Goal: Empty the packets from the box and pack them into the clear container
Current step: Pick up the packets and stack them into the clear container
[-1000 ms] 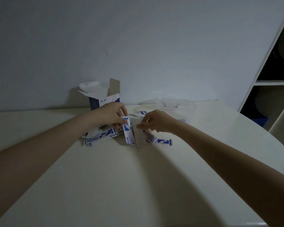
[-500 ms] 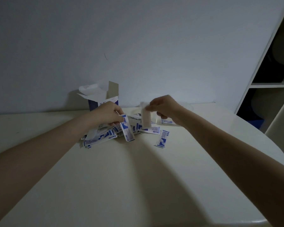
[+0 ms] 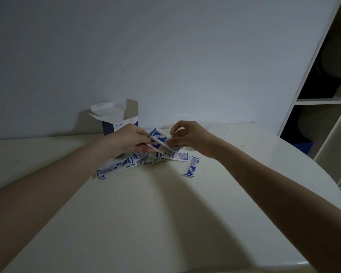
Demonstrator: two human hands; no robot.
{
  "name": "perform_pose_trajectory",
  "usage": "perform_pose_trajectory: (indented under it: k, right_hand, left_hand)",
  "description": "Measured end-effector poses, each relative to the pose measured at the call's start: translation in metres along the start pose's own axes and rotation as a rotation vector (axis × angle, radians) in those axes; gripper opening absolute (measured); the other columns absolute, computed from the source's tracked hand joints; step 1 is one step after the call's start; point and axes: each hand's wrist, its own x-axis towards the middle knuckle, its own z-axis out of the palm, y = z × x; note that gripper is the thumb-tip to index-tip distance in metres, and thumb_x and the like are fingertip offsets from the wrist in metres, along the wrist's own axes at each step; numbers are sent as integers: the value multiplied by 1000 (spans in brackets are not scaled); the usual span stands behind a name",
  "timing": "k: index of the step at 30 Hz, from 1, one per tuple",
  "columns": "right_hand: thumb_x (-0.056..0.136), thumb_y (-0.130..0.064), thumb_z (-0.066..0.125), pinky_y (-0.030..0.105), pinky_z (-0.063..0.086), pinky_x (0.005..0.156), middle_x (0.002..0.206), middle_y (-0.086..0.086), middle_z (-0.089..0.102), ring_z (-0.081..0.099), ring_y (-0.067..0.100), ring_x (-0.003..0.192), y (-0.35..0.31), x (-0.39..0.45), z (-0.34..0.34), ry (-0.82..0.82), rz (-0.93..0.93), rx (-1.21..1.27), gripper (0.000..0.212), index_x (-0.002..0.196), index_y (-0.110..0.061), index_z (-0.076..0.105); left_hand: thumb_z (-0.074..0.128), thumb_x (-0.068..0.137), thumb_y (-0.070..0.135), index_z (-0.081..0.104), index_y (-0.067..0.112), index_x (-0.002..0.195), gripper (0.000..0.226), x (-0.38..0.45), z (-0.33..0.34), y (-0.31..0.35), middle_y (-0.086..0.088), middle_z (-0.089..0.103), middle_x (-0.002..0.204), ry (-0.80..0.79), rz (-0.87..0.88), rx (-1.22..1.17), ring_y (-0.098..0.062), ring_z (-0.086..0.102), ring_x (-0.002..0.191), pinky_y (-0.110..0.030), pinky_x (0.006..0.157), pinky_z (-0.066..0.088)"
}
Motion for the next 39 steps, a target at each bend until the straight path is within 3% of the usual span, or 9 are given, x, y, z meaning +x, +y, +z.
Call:
perform_pose_trajectory:
  k: [4, 9, 13, 17, 20, 25, 29, 35, 39]
  right_hand:
    - [85, -9, 64, 17, 47, 56, 83, 6, 64, 60, 16, 72, 0, 3, 4, 6, 2, -407, 30, 115, -6, 61]
    - [89, -19, 59, 12, 34, 55, 84, -1, 58, 50, 11, 72, -1, 5, -7, 36, -96, -770, 22, 103, -5, 69]
    - [82, -24, 67, 22, 40, 77, 95, -3, 52, 49, 13, 92, 5, -2, -33, -154, -38, -1081, 25, 103, -10, 69]
    - [76, -15, 71, 39, 46, 95, 119, 8, 61, 53, 26, 111, 21, -1, -33, -399, 84, -1250, 27, 103, -11, 68]
    - [76, -15, 72, 38, 47, 90, 117, 12, 61, 54, 29, 109, 26, 0, -28, -400, 75, -1253, 30, 104, -8, 65]
    - [81, -14, 67, 22, 35, 59, 98, 7, 55, 48, 21, 88, 24, -5, -25, -400, 93, -1218, 30, 109, -8, 59]
    - [80, -13, 67, 24, 37, 63, 100, -2, 45, 44, 18, 91, 20, -11, -24, -399, 74, -1150, 36, 113, -15, 53]
    - [79, -20, 70, 21, 36, 65, 115, 4, 56, 45, 17, 90, 15, -12, -21, -437, 128, -1157, 44, 119, -15, 53]
    - [81, -24, 67, 22, 26, 52, 73, 4, 44, 37, 16, 64, 17, -12, -17, -461, 189, -1227, 24, 87, -6, 52]
  left_hand:
    - [54, 89, -3, 59, -2, 91, 5, 0, 5, 2, -19, 67, 89, -56, 20, -7, -12, 71, 60, -17, 60, 58]
    - [60, 86, -2, 61, 3, 97, 12, 4, 25, 7, -13, 67, 93, -98, 116, 119, -9, 70, 63, -18, 64, 58]
    - [61, 87, 24, 56, 12, 116, 32, 17, 42, -6, -7, 58, 118, -2, 312, 974, -23, 55, 104, -30, 83, 45]
    - [53, 90, 30, 44, 17, 132, 45, 29, 50, -14, -8, 48, 133, 11, 290, 1257, -30, 37, 124, -39, 98, 38]
    - [51, 91, 21, 50, 15, 129, 38, 29, 51, -14, -10, 52, 129, 18, 277, 1305, -29, 39, 123, -34, 95, 38]
    - [59, 88, 20, 61, 15, 117, 29, 27, 48, -19, -8, 58, 119, 39, 364, 1211, -22, 50, 112, -29, 84, 41]
    - [71, 79, 25, 58, 17, 119, 42, 30, 46, -23, -4, 64, 111, -124, 327, 1082, -12, 55, 93, -20, 78, 41]
    - [65, 83, 37, 56, 18, 120, 43, 30, 45, -23, 0, 61, 113, -138, 291, 1140, -17, 52, 108, -30, 94, 44]
    - [67, 82, 34, 61, 14, 114, 38, 30, 46, -25, -6, 61, 112, -114, 261, 1201, -20, 47, 102, -32, 85, 43]
